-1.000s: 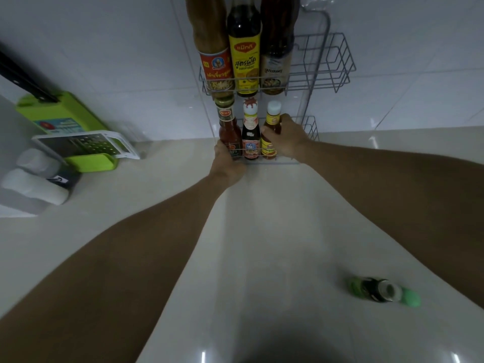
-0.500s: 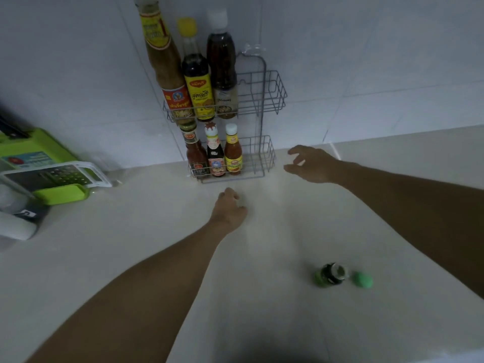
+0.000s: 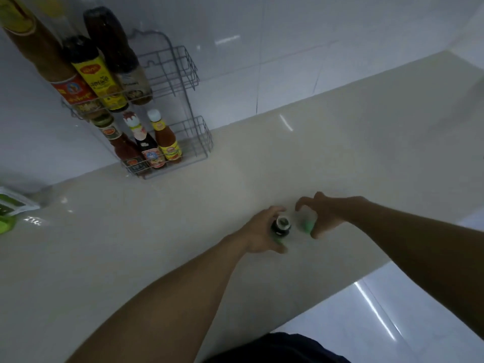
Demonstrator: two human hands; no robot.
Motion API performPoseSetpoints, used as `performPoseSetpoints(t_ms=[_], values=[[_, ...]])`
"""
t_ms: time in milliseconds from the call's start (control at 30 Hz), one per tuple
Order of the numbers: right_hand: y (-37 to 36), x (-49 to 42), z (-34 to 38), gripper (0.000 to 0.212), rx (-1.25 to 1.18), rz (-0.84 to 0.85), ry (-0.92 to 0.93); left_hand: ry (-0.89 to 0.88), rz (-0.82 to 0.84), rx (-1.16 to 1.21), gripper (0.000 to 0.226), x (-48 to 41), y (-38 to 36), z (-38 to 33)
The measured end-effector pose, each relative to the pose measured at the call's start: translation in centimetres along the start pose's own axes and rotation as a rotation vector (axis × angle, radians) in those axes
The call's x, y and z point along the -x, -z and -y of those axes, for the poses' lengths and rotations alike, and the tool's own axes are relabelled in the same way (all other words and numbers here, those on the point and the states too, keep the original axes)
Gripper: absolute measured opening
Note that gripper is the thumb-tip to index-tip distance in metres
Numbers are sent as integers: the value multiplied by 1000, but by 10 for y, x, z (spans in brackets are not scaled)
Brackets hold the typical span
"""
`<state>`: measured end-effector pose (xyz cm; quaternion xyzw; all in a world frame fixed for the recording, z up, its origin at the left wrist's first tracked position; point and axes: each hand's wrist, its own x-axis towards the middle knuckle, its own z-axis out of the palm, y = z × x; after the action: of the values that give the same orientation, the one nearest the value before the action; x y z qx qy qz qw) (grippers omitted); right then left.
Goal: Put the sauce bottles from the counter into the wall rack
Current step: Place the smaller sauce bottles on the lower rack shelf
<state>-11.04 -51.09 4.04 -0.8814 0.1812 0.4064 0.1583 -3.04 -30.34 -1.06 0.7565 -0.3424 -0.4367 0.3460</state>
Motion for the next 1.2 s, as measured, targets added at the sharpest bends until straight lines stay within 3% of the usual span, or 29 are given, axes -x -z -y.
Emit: performPoseSetpoints(t_ms=[67, 133, 267, 467, 667, 833, 1033, 1200], values=[[-27, -4, -6, 82, -12, -25, 8, -39, -90, 43, 66, -2, -14, -1], [-46, -8, -11, 62, -65, -108, 63, -39, -164, 42, 37, -3, -23, -2], [-47, -9, -9, 34, -103, -222, 164, -11, -197, 75, 27, 1, -24, -7], [16, 1, 38, 38, -675, -211, 215, 81, -213, 303, 30, 13, 13, -21], [102, 16, 96, 37, -938, -139, 431, 129, -356, 345, 20, 34, 77, -26], [146, 25, 144, 40, -760, -111, 602, 120, -447, 347, 24, 53, 120, -24], [163, 24, 193, 45, -484, -124, 679, 116, -522, 384, 25, 72, 145, -19], [170, 28, 222, 35, -116, -250, 684, 164, -550, 392, 26, 80, 149, -13]])
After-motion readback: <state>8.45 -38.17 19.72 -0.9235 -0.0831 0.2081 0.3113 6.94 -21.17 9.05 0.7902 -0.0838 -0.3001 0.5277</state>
